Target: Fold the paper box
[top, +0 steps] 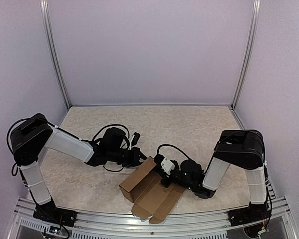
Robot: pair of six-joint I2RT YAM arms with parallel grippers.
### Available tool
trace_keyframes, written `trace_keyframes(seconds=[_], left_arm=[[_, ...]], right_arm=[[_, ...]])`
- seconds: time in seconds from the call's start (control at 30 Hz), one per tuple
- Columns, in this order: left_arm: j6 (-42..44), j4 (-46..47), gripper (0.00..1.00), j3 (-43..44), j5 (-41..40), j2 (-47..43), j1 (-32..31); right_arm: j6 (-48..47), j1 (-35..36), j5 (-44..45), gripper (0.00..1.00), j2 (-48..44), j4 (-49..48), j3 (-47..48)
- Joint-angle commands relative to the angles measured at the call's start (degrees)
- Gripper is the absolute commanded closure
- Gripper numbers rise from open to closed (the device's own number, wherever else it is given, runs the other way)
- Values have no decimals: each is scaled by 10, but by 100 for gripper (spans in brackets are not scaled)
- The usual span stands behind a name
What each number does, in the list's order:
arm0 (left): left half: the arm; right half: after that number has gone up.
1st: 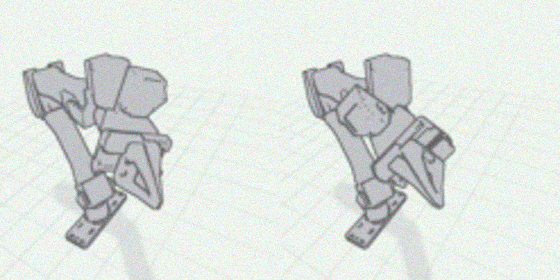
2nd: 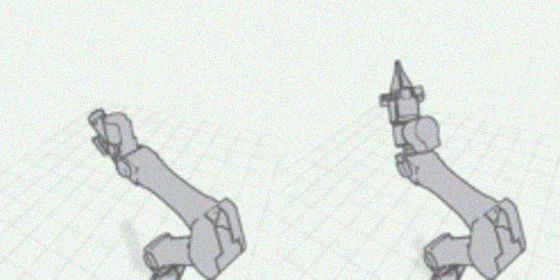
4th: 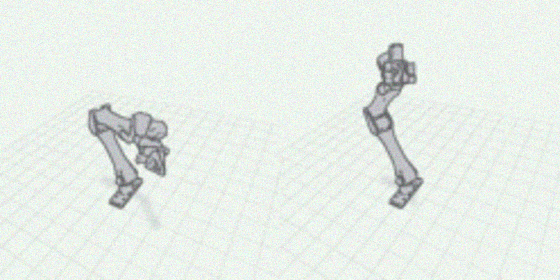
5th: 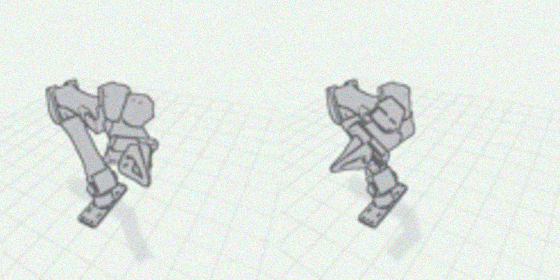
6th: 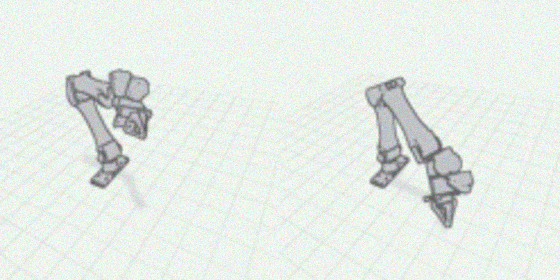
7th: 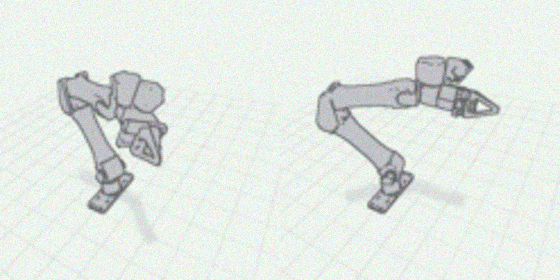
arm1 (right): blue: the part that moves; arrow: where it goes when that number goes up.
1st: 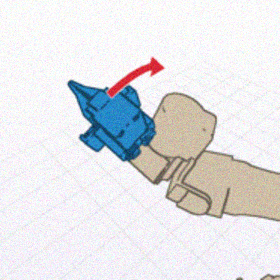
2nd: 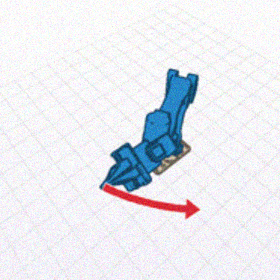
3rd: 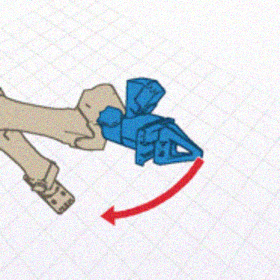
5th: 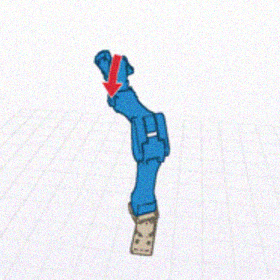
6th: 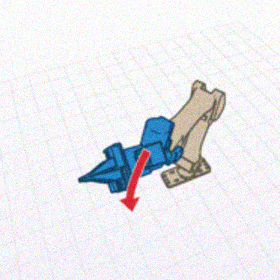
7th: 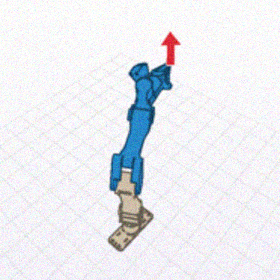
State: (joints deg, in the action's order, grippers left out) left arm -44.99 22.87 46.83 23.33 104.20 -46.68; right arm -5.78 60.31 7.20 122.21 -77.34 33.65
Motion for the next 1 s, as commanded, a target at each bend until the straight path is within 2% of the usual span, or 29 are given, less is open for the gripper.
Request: trace_keyframes(seconds=[0.0, 0.57, 0.97], left_arm=[[6, -5, 94, 11, 60, 19, -39], [6, 2, 97, 24, 75, 28, -59], [5, 9, 98, 31, 84, 36, -69]], right_arm=[[-9, 5, 63, 100, -18, -143, 18], [-6, 18, 177, 100, -6, -129, 54], [3, 18, 216, 100, -2, -111, 86]])
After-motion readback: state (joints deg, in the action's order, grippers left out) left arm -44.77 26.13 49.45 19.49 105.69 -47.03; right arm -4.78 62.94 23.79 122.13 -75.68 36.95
